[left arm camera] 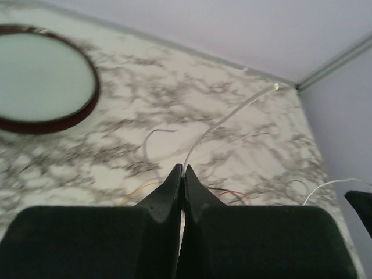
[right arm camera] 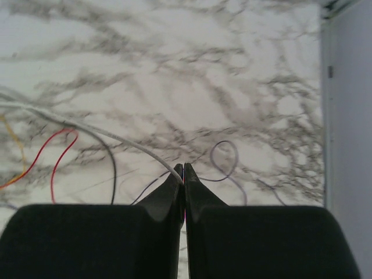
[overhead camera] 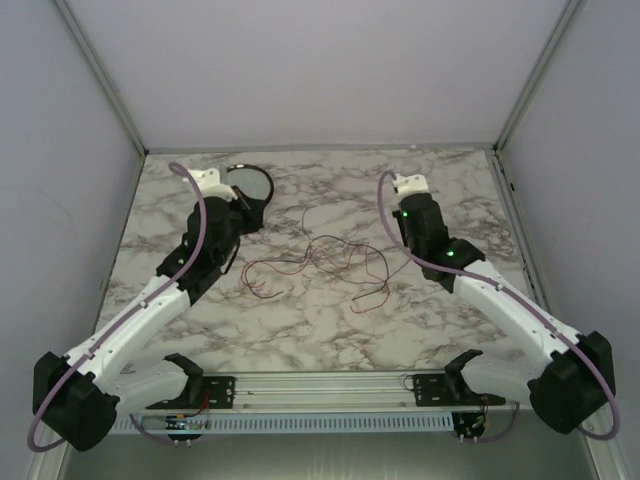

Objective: Zip-tie the wires
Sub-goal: Place the cable at the center of the board.

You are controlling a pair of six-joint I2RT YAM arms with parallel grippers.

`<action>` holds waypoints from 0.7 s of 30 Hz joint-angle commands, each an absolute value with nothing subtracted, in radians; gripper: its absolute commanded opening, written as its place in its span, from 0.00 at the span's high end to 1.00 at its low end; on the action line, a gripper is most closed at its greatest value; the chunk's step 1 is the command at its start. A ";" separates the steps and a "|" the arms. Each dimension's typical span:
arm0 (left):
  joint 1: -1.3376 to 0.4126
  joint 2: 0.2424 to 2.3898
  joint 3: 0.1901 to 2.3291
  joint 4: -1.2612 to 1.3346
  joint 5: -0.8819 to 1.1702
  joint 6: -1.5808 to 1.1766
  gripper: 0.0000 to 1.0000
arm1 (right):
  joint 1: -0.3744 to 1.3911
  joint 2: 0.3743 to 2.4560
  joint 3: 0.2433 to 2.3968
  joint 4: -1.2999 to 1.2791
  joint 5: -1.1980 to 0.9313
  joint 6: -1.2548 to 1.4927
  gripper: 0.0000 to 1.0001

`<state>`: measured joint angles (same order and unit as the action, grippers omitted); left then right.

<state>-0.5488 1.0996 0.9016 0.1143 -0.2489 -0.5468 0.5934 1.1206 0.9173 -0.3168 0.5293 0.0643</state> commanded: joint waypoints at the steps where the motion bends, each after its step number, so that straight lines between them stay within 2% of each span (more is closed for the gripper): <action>1: -0.502 1.032 0.822 0.150 -0.341 -0.612 1.00 | 0.638 1.197 0.907 -0.324 0.447 0.108 1.00; 9: -0.419 1.025 0.658 0.173 -0.305 -0.687 1.00 | 0.656 1.311 0.897 -0.341 0.499 0.147 1.00; 21: -0.356 1.005 0.465 0.245 -0.344 -0.768 1.00 | 0.657 1.437 0.898 -0.357 0.382 0.091 1.00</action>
